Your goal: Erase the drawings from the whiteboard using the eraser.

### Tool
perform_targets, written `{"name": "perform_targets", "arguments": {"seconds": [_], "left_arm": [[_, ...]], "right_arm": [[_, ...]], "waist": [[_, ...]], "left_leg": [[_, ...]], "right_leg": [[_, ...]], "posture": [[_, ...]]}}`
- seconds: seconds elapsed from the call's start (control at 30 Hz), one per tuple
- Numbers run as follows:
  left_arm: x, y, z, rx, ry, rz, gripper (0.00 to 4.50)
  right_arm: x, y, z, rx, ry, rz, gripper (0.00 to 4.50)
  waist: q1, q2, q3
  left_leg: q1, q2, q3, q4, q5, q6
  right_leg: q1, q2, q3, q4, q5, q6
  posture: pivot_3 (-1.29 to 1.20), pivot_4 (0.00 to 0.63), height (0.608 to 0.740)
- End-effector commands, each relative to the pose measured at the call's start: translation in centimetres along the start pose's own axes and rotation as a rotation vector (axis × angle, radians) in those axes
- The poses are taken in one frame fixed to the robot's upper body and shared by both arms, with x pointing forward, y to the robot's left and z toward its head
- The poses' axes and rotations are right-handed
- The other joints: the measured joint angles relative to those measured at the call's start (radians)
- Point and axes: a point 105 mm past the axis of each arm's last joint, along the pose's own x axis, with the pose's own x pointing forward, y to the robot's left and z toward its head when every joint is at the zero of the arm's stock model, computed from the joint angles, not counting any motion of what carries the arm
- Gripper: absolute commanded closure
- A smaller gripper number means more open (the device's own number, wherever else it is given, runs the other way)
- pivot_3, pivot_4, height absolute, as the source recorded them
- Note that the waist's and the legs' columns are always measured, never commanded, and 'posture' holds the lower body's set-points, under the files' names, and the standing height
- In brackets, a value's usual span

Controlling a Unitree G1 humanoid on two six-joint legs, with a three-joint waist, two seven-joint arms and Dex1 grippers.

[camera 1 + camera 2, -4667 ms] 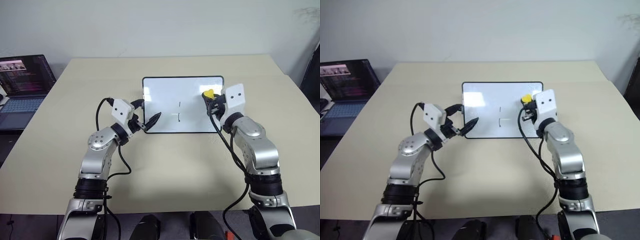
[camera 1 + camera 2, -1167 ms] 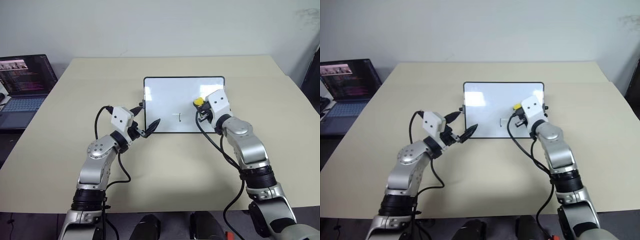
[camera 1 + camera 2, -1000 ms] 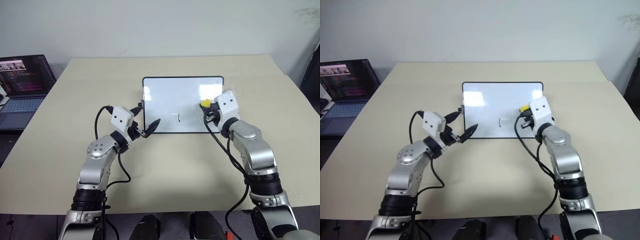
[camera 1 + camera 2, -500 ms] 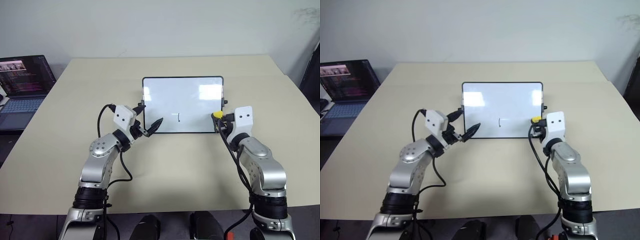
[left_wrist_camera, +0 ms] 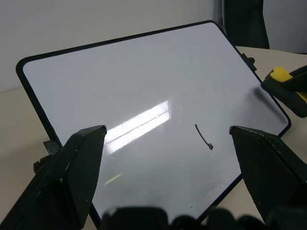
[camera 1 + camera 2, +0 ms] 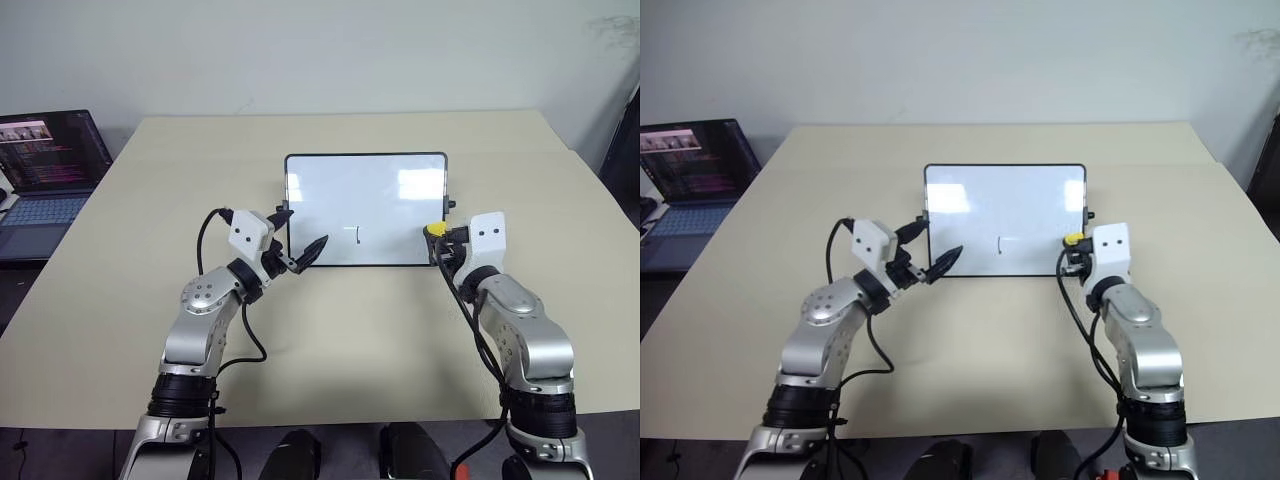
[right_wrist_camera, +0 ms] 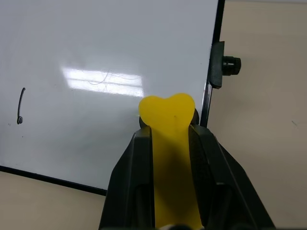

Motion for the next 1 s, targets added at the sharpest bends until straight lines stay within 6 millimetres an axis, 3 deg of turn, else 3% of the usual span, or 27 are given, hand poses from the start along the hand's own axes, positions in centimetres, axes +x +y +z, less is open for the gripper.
{"name": "perform_targets", "arguments": {"seconds": [0.03,0.4,0.57,0.8,1.0], "left_arm": [[0.2,-0.6,0.9,0.016,-0.030,-0.025,0.00],[-0.3,-1.4,0.1,-0.005,-0.020,-0.027,0.00],[-0.6,-1.3,0.0,0.001,-0.013,-0.016,0.00],[-1.1,-1.0,0.2,0.011,-0.012,0.000,0.00],[-1.3,-1.0,0.3,0.015,-0.010,0.008,0.00]], "right_arm": [[0.3,1.5,3.1,-0.084,-0.117,0.056,3.67],[3.3,6.5,5.7,-0.298,-0.253,0.206,3.67],[5.8,8.5,4.4,-0.358,-0.224,0.250,3.67],[7.1,8.4,2.6,-0.332,-0.142,0.242,3.67],[7.1,8.0,1.3,-0.375,-0.086,0.228,3.67]], "waist": [[0.000,0.000,0.000],[-0.001,0.000,0.000],[-0.002,0.000,0.000],[-0.002,0.000,0.000],[0.000,0.000,0.000]], "left_leg": [[0.000,0.000,0.000,0.000,0.000,0.000],[0.000,0.000,0.000,0.000,0.000,0.000],[0.001,0.000,0.000,0.000,0.000,0.000],[0.000,0.000,0.000,0.000,0.000,0.000],[0.002,0.000,0.000,0.001,0.000,0.001]], "right_leg": [[0.000,0.000,0.000,0.000,0.000,0.000],[0.000,0.002,0.000,0.000,0.000,0.000],[0.000,0.002,0.000,0.000,0.000,0.000],[0.000,0.002,0.001,0.000,0.000,0.000],[0.000,0.002,0.000,0.003,0.000,-0.001]], "posture": [[0.00,0.150,0.740],[0.00,0.150,0.740],[0.00,0.150,0.740],[0.00,0.150,0.740],[0.00,0.150,0.740]]}}
